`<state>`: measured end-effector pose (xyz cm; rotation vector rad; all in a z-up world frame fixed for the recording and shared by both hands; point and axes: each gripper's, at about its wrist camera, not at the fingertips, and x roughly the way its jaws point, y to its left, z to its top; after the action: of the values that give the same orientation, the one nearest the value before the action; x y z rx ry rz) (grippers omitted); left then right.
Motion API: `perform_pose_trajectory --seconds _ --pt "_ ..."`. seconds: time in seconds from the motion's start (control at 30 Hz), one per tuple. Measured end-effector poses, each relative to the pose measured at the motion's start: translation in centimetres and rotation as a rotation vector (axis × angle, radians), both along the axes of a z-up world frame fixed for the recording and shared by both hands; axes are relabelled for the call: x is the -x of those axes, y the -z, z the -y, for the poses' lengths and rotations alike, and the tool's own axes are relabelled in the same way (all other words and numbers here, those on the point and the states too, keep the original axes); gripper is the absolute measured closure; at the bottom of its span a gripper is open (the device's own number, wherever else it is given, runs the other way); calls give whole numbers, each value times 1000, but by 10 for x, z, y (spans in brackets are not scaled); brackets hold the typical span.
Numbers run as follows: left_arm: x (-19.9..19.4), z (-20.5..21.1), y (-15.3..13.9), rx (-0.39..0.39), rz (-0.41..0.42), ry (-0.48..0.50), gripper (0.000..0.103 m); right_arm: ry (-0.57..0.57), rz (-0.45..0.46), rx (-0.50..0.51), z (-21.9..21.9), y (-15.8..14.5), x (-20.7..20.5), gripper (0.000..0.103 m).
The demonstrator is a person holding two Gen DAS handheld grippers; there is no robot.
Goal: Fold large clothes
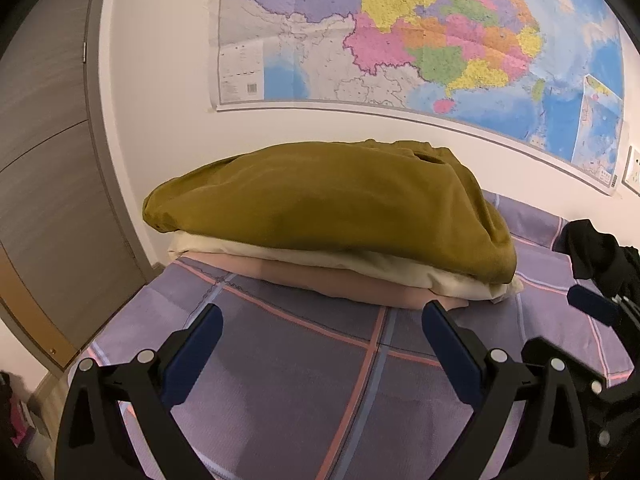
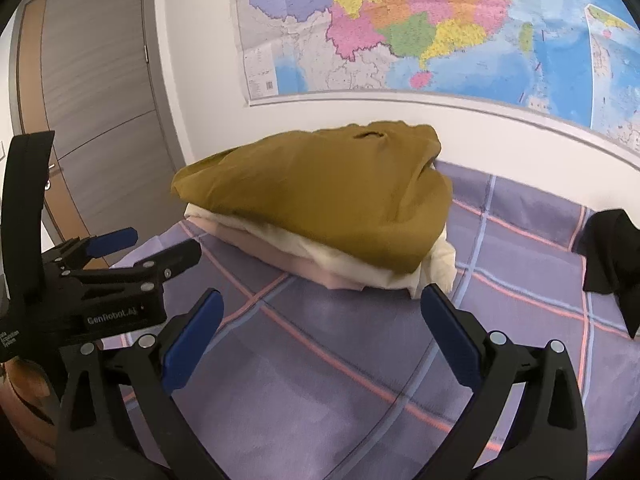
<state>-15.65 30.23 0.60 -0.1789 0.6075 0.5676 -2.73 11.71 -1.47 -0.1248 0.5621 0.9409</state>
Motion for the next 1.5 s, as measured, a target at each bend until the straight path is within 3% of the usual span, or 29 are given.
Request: perform_pose_trajectory --seconds 0.43,1.5 --pt "10 10 -2 1 -7 -33 7 7 16 -13 16 -4 12 5" --pt "14 31 0 -24 -22 16 7 16 2 -40 29 -8 18 5"
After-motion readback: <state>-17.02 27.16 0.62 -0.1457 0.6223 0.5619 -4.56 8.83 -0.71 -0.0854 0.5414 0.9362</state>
